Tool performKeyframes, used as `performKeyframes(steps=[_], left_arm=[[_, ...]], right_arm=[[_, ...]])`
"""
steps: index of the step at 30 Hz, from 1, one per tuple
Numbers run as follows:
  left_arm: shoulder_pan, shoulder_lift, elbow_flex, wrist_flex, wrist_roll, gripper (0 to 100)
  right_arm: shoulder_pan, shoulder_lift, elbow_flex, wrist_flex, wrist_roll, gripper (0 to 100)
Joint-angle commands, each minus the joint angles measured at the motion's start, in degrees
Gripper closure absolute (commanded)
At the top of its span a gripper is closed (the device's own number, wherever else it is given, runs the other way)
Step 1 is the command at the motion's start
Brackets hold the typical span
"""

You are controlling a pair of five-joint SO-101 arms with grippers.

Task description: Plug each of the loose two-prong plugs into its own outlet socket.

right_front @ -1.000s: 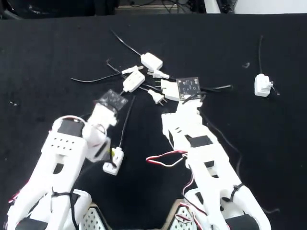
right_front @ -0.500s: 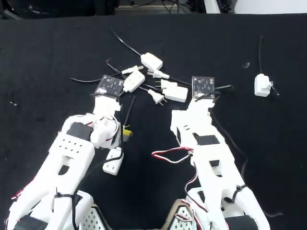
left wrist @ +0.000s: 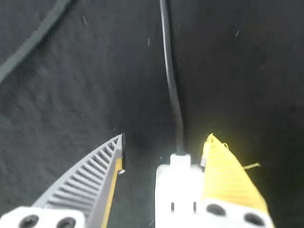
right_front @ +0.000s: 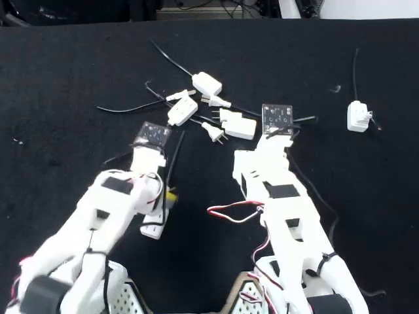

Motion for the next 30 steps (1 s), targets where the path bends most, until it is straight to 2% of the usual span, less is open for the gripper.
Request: performKeyframes(steps=[1,6,11,15,23,27,30], left_arm=[[-1.89,7.74,-8.92,2.81,2.29,73],[-3.91,12.13,-17.27,9.41,5.36,75],[-4.26,14.95,-17.8,9.85,5.36,97],[-4.35,15.91,-17.8,10.02,5.36,94],[-9.63,15.82,-18.33,10.11,5.8,97],[-12.0,14.15,-18.42,10.11,10.2,97],[-11.3,10.37,-19.56,12.66,10.9,97]], right_arm=[[0.79,-2.07,-1.01,-1.05,-0.62,74.4],[0.79,-2.07,-1.01,-1.05,-0.62,74.4],[0.79,-2.07,-1.01,-1.05,-0.62,74.4],[0.79,-2.07,-1.01,-1.05,-0.62,74.4],[0.79,-2.07,-1.1,-1.05,-0.62,74.4],[0.79,-2.07,-1.1,-1.05,-0.62,74.4],[0.79,-2.07,-1.1,-1.05,-0.62,74.4]])
